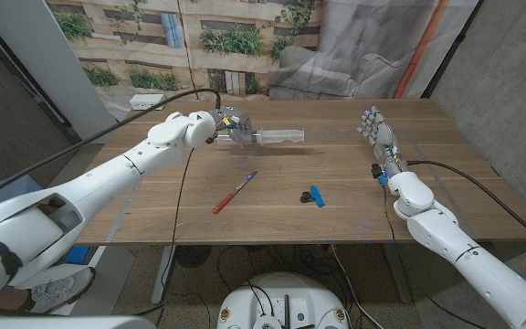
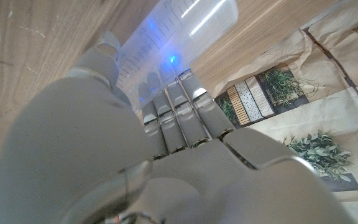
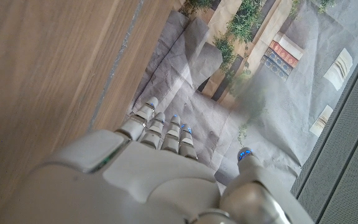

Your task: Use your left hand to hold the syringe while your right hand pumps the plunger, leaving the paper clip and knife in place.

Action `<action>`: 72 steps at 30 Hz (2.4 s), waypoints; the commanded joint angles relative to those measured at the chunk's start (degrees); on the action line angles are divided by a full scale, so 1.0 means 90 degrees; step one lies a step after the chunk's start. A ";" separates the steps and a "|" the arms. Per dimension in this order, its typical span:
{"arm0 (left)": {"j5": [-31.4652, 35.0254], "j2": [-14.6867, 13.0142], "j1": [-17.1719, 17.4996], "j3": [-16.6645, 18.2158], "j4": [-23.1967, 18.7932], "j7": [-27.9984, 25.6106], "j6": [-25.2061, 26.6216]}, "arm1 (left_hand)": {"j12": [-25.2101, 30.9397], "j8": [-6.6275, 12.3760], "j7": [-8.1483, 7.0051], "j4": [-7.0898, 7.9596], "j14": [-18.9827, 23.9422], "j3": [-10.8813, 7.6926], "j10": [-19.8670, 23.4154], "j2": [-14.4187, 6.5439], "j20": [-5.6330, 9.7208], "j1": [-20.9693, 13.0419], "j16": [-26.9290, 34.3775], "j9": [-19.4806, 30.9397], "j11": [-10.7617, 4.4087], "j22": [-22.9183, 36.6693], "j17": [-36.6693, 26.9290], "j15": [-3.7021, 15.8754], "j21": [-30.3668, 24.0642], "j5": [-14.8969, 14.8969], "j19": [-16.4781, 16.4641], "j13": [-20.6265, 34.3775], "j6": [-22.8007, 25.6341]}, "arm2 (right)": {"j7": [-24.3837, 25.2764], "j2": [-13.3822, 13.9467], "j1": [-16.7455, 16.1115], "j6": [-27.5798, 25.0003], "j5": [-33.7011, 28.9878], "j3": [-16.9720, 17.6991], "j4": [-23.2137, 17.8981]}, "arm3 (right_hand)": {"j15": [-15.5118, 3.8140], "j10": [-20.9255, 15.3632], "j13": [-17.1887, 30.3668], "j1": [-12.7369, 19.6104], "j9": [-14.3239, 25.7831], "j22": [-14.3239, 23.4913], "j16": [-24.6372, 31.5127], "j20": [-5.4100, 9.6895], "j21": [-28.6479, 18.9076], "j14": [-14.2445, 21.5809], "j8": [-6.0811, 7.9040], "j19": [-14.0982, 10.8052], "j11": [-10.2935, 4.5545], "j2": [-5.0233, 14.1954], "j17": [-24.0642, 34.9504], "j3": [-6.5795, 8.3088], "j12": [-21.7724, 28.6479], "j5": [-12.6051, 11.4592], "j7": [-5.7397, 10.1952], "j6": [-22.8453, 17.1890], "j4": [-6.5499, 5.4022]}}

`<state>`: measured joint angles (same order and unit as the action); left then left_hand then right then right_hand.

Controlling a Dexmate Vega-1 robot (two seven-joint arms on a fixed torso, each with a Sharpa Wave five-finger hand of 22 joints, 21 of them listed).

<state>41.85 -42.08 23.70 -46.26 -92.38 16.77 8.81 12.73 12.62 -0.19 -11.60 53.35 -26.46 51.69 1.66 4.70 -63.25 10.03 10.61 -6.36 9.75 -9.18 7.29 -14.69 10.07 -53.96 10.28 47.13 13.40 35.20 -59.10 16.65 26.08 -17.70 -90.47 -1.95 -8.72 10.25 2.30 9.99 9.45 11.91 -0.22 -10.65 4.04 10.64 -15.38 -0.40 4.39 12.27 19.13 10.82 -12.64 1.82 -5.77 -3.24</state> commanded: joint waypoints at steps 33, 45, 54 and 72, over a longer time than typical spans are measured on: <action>-0.0613 0.0313 0.0928 0.0340 -0.1155 -0.1364 0.0985 | 0.0019 -0.0058 0.0100 0.0242 0.0281 -0.0503 0.0542 -0.0991 0.0507 0.0285 0.0033 0.0080 -0.0377 0.0016 -0.0035 0.0590 -0.0035 0.0033 -0.0586 0.0056 0.0715 | 0.1143 0.0801 -0.1014 -0.0574 -0.1914 0.0514 -0.1572 | 0.0014 -0.0144 0.0032 -0.0053 0.0019 0.0019 0.0034 0.0039 -0.0028 0.0115 0.0022 -0.0095 -0.0026 0.0029 0.0003 0.0061 0.0033 0.0008 -0.0001 -0.0075 0.0000; -0.0636 0.0533 0.1169 0.0326 -0.1233 -0.1914 0.1142 | 0.0003 -0.0070 0.0104 0.0229 0.0307 -0.0543 0.0564 -0.0985 0.0518 0.0319 0.0020 0.0089 -0.0378 0.0018 -0.0033 0.0595 -0.0023 0.0028 -0.0601 0.0061 0.0727 | 0.1440 0.0998 -0.1514 -0.0774 -0.2482 0.0904 -0.2033 | -0.0040 -0.0170 0.0032 -0.0063 0.0019 0.0018 0.0038 0.0093 -0.0032 0.0129 0.0028 -0.0119 -0.0039 0.0026 0.0006 0.0062 0.0035 0.0011 -0.0004 -0.0096 -0.0004; -0.0808 0.0721 0.1237 0.0276 -0.1174 -0.2100 0.1173 | -0.0027 -0.0078 0.0084 0.0217 0.0293 -0.0578 0.0543 -0.0975 0.0517 0.0352 -0.0001 0.0097 -0.0323 0.0020 -0.0031 0.0601 0.0019 0.0025 -0.0536 0.0066 0.0748 | 0.1356 0.1144 -0.1843 -0.0930 -0.2663 0.1238 -0.2412 | -0.0104 -0.0198 0.0030 -0.0074 0.0017 0.0017 0.0027 0.0146 -0.0023 0.0106 0.0025 -0.0111 -0.0069 0.0016 0.0007 0.0057 0.0037 0.0014 0.0011 -0.0103 -0.0008; -0.1238 0.0975 0.1251 0.0181 -0.0859 -0.2579 0.0735 | -0.0056 -0.0106 0.0068 0.0211 0.0272 -0.0633 0.0544 -0.0967 0.0519 0.0407 -0.0017 0.0105 -0.0330 0.0024 -0.0031 0.0599 0.0052 0.0021 -0.0514 0.0071 0.0735 | 0.1185 0.1319 -0.2148 -0.1238 -0.3473 0.1557 -0.2841 | -0.0329 -0.0181 0.0012 -0.0091 0.0000 0.0014 -0.0065 0.0353 0.0091 -0.0166 -0.0005 0.0284 -0.0255 -0.0029 -0.0001 0.0036 0.0006 0.0021 0.0070 -0.0004 -0.0010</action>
<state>33.27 -34.57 34.83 -44.34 -101.86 -3.49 18.56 12.35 11.74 0.01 -13.19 54.77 -28.05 52.81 1.66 4.11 -63.24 9.69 11.32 -5.85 9.71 -9.18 6.87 -14.52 9.97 -54.96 10.83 48.76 24.66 45.99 -76.96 8.16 -0.24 -5.23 -113.36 -2.05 -10.05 10.25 1.38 9.86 9.45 11.43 2.20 -10.14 3.06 10.64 -13.81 -2.18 4.08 12.27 19.36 10.81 -12.64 2.04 -5.50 -3.33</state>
